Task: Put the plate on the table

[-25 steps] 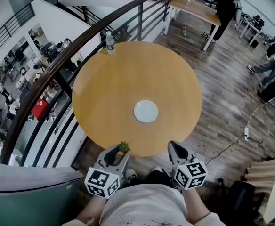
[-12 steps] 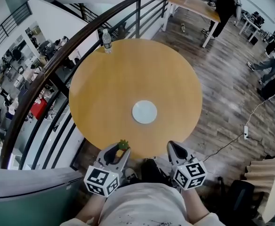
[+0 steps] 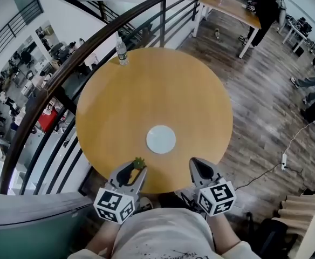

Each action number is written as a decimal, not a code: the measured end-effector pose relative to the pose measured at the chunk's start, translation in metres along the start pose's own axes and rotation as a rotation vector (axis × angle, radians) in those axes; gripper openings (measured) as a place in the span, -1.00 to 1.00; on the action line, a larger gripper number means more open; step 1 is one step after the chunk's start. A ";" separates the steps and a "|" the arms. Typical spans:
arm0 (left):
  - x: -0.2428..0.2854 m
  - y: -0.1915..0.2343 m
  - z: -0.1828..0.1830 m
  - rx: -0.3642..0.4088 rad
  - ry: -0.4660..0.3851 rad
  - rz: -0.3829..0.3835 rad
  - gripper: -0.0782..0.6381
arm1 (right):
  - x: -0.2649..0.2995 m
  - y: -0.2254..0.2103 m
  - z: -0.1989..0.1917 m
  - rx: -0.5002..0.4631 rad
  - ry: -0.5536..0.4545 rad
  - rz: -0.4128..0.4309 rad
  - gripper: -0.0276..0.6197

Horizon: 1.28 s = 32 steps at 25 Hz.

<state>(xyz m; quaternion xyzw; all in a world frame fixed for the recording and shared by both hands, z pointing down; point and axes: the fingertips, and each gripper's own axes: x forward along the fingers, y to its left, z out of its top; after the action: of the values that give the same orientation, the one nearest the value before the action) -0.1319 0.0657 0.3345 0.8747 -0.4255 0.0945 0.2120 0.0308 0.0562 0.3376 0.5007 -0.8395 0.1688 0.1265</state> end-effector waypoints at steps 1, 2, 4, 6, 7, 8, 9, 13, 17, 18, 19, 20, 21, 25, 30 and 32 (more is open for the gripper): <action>0.005 -0.002 0.001 0.001 -0.002 0.006 -0.35 | 0.001 -0.006 0.001 -0.001 0.001 0.008 -0.83; 0.010 -0.003 0.002 0.002 -0.003 0.013 -0.35 | 0.003 -0.013 0.001 -0.001 0.002 0.016 -0.83; 0.023 -0.006 0.005 0.004 -0.004 0.028 -0.35 | 0.008 -0.027 0.003 0.004 0.005 0.036 -0.83; 0.033 -0.007 0.009 0.004 -0.001 0.048 -0.35 | 0.014 -0.039 0.005 0.003 0.010 0.058 -0.83; 0.037 -0.007 0.010 0.004 0.000 0.060 -0.35 | 0.016 -0.044 0.006 0.000 0.012 0.069 -0.83; 0.039 -0.008 0.011 0.004 0.000 0.070 -0.35 | 0.018 -0.048 0.007 -0.001 0.013 0.078 -0.83; 0.041 -0.009 0.011 0.003 0.000 0.079 -0.35 | 0.019 -0.051 0.008 -0.001 0.014 0.087 -0.83; 0.038 -0.008 0.009 0.000 0.008 0.103 -0.35 | 0.022 -0.048 0.010 -0.005 0.015 0.112 -0.83; 0.050 -0.003 0.015 0.005 0.023 0.115 -0.35 | 0.031 -0.057 0.015 0.006 0.018 0.122 -0.83; 0.051 0.000 0.017 0.008 0.025 0.114 -0.35 | 0.033 -0.057 0.016 0.010 0.020 0.119 -0.83; 0.052 0.003 0.018 0.011 0.028 0.110 -0.35 | 0.035 -0.057 0.015 0.015 0.022 0.115 -0.83; 0.053 0.005 0.020 0.015 0.033 0.103 -0.35 | 0.036 -0.056 0.015 0.020 0.024 0.110 -0.83; 0.055 0.007 0.020 0.019 0.039 0.096 -0.35 | 0.037 -0.056 0.015 0.026 0.025 0.104 -0.83; 0.065 0.008 0.019 0.028 0.058 0.066 -0.35 | 0.037 -0.059 0.009 0.034 0.033 0.079 -0.83; 0.074 0.010 0.013 0.029 0.080 0.037 -0.35 | 0.040 -0.063 0.002 0.056 0.041 0.054 -0.83; 0.076 0.013 0.009 0.030 0.090 0.032 -0.35 | 0.043 -0.063 0.001 0.053 0.042 0.052 -0.83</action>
<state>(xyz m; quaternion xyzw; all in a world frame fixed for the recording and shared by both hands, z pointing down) -0.0946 0.0009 0.3565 0.8657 -0.4281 0.1434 0.2161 0.0663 -0.0061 0.3631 0.4781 -0.8448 0.2046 0.1265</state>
